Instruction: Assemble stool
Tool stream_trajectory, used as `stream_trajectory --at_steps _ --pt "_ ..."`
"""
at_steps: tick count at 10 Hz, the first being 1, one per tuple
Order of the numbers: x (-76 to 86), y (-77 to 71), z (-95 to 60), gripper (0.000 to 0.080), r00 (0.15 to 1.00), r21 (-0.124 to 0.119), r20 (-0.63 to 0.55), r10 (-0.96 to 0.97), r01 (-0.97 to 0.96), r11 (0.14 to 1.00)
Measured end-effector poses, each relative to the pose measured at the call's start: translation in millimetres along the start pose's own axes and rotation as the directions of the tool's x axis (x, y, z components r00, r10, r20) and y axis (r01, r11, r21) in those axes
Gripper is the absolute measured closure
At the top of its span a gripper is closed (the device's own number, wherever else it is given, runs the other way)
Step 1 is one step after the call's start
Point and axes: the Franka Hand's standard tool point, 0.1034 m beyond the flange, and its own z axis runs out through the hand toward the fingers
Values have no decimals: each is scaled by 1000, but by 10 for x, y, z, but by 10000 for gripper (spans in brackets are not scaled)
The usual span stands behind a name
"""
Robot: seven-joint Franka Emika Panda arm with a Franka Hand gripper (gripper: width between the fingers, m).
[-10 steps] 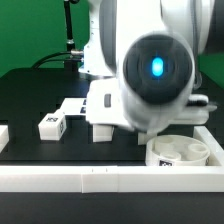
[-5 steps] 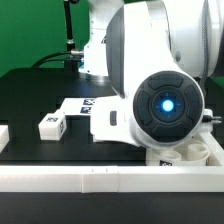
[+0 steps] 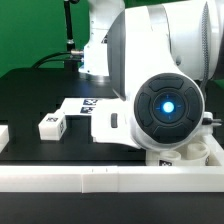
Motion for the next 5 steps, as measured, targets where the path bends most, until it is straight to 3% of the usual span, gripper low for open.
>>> stream_trajectory --at_steps 2,5 --pt "-36 -8 -41 475 1000 -1 1 -2 2 1000" --pt "-326 -50 -318 475 1000 -7 11 -12 12 1000"
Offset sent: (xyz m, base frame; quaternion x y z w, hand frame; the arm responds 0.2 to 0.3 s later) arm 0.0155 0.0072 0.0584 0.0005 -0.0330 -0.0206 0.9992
